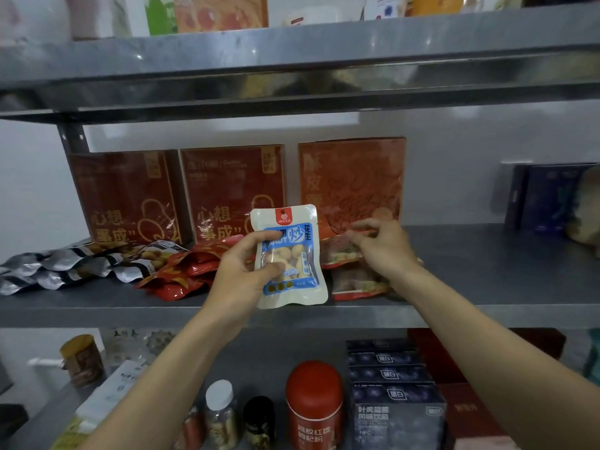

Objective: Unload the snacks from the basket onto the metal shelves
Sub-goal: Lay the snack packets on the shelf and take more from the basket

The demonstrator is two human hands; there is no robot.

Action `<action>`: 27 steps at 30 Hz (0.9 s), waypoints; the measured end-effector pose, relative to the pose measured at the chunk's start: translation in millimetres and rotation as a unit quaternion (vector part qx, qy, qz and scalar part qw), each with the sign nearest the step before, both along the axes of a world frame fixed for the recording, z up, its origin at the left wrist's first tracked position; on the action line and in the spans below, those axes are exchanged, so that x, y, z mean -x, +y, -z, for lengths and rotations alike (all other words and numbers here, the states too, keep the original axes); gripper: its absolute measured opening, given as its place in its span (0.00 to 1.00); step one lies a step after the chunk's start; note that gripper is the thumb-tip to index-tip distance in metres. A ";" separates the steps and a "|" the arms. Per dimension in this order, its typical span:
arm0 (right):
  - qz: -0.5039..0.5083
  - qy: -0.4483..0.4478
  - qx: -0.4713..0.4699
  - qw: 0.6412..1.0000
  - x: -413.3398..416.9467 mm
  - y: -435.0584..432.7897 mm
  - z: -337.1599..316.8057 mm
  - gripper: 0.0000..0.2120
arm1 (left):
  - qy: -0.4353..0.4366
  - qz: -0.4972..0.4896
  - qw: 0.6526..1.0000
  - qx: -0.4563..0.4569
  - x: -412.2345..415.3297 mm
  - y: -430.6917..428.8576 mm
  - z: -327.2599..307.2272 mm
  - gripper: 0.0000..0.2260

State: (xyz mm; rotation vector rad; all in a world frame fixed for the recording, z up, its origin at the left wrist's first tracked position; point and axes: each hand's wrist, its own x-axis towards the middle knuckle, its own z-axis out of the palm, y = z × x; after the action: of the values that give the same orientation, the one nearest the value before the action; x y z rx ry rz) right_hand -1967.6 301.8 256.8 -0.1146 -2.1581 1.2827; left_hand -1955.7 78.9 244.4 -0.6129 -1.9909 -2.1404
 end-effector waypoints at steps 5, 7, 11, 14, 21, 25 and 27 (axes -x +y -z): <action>-0.023 0.065 0.020 0.997 -24.0 17.0 -8.0 0.05 | 0.002 0.023 1.000 0.008 -7.6 31.6 -6.3 0.18; -0.061 0.077 0.024 0.995 -38.3 23.9 -10.9 0.03 | 0.004 0.028 1.000 0.010 -9.9 45.8 -7.4 0.18; -0.169 0.054 0.085 0.980 -63.2 39.5 -10.0 0.07 | 0.013 0.047 0.999 0.006 -14.2 77.1 -8.6 0.18; -0.198 0.025 0.084 0.976 -76.1 51.6 -5.1 0.11 | 0.032 0.066 0.997 0.002 -18.3 103.8 -8.3 0.18; -0.112 0.028 0.216 0.970 -89.9 105.7 8.3 0.12 | 0.139 0.090 0.982 0.090 -20.1 139.6 -10.6 0.19; -0.038 0.000 0.227 0.973 -88.1 149.3 17.9 0.11 | 0.261 -0.052 0.906 0.328 4.4 130.7 -7.0 0.16; -0.013 -0.031 0.193 0.981 -85.5 162.6 23.3 0.11 | 0.305 -0.107 0.825 0.464 12.5 127.3 -2.3 0.20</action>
State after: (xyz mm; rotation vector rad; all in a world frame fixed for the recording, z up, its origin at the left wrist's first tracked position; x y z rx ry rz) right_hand -1882.0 464.4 233.5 -0.2885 -1.9408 1.7206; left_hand -1968.2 206.2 246.8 -0.9590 -2.3922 -0.5730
